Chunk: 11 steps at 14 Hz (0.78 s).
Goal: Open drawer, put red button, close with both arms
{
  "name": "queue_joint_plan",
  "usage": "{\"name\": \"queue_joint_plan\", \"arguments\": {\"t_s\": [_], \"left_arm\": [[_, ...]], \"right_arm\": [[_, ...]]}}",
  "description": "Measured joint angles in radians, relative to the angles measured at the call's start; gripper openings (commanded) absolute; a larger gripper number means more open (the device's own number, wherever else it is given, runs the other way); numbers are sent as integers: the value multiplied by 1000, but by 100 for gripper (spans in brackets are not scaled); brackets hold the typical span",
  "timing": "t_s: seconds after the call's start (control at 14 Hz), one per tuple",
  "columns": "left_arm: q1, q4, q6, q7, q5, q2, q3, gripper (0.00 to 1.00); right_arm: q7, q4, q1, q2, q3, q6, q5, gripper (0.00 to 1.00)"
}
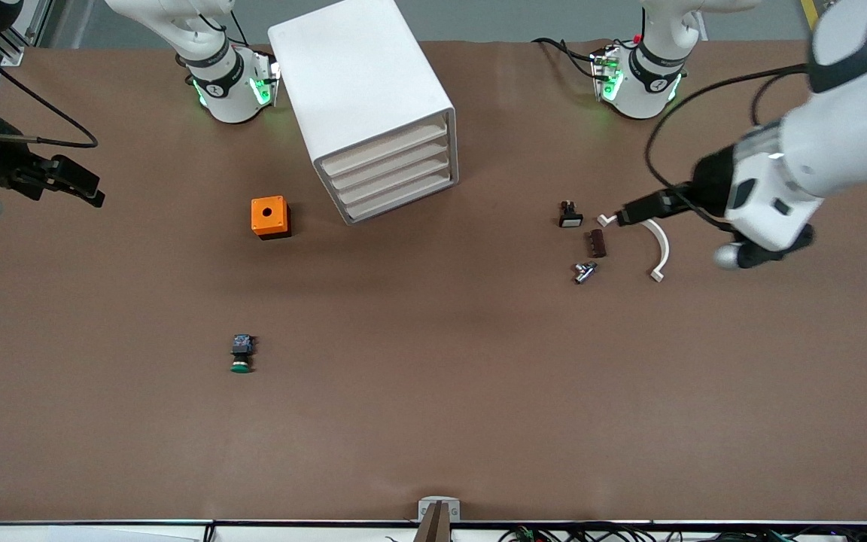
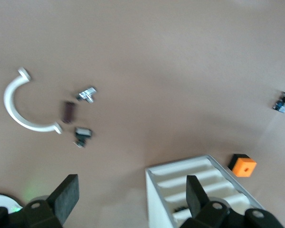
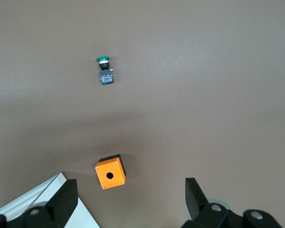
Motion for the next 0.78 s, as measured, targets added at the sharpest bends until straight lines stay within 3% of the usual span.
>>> {"name": "queue_joint_plan", "arguments": {"t_s": [0.64, 0.78], "left_arm": [[129, -29, -1, 200, 69, 4, 3, 99], [128, -33, -15, 260, 70, 4, 37, 99]], "right_arm": [[0, -1, 0, 0, 0, 10, 0, 100], [0, -1, 0, 0, 0, 10, 0, 100]]}}
